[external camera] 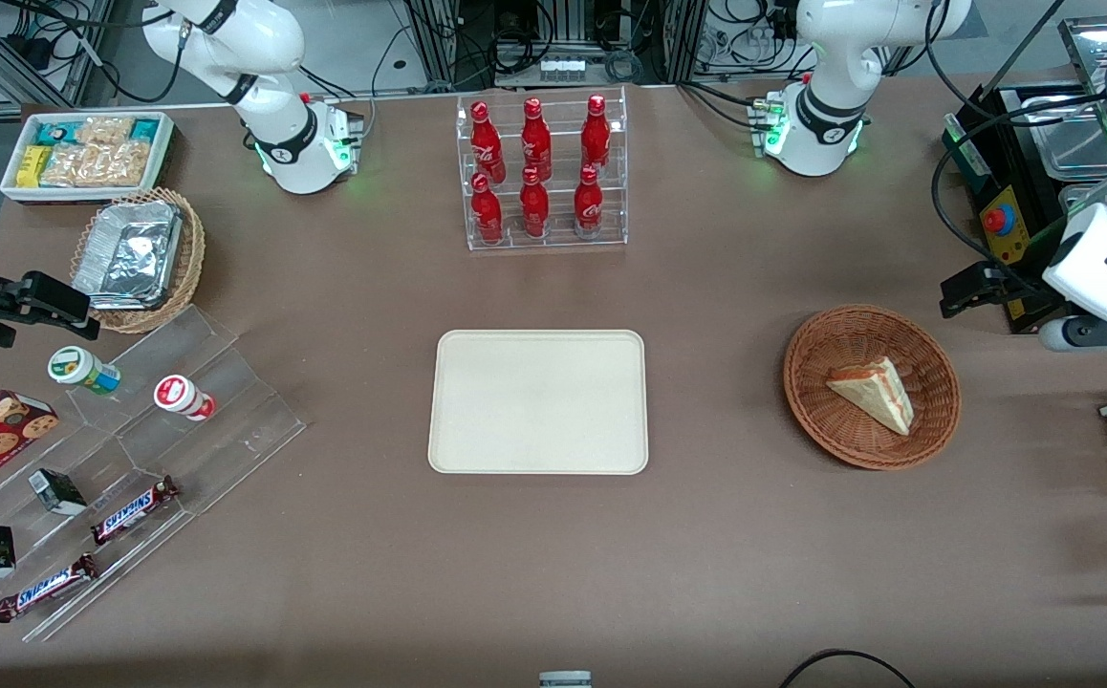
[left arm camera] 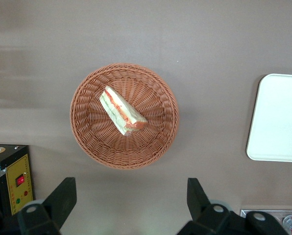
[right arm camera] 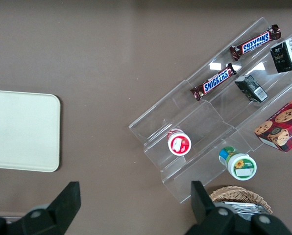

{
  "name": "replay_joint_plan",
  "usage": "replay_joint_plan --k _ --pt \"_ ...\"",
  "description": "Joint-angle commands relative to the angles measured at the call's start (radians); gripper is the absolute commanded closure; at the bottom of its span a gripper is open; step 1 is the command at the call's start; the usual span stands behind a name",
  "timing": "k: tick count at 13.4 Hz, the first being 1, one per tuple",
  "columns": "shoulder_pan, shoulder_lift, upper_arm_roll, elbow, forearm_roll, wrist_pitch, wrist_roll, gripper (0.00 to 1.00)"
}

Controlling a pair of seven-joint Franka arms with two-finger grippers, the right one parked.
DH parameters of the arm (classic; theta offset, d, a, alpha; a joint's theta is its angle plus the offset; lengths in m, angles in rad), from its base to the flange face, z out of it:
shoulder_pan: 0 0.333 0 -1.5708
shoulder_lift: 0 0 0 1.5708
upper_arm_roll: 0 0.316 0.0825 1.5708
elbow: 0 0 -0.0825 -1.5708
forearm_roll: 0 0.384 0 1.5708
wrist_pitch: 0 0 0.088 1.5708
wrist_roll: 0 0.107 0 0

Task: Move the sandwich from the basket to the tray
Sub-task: 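Move the left gripper over the basket and lower onto the sandwich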

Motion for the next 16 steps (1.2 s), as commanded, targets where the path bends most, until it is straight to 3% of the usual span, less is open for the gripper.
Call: replay_joint_plan --k 1,8,16 --pt "-0.003 0.008 0.001 0.023 -0.006 -0.030 0.036 0.00" --pt "0.009 0.126 0.009 -0.001 0.066 0.024 -0.114 0.00" --pt "-0.002 0.154 0.009 -0.303 0.046 0.422 -0.575 0.00"
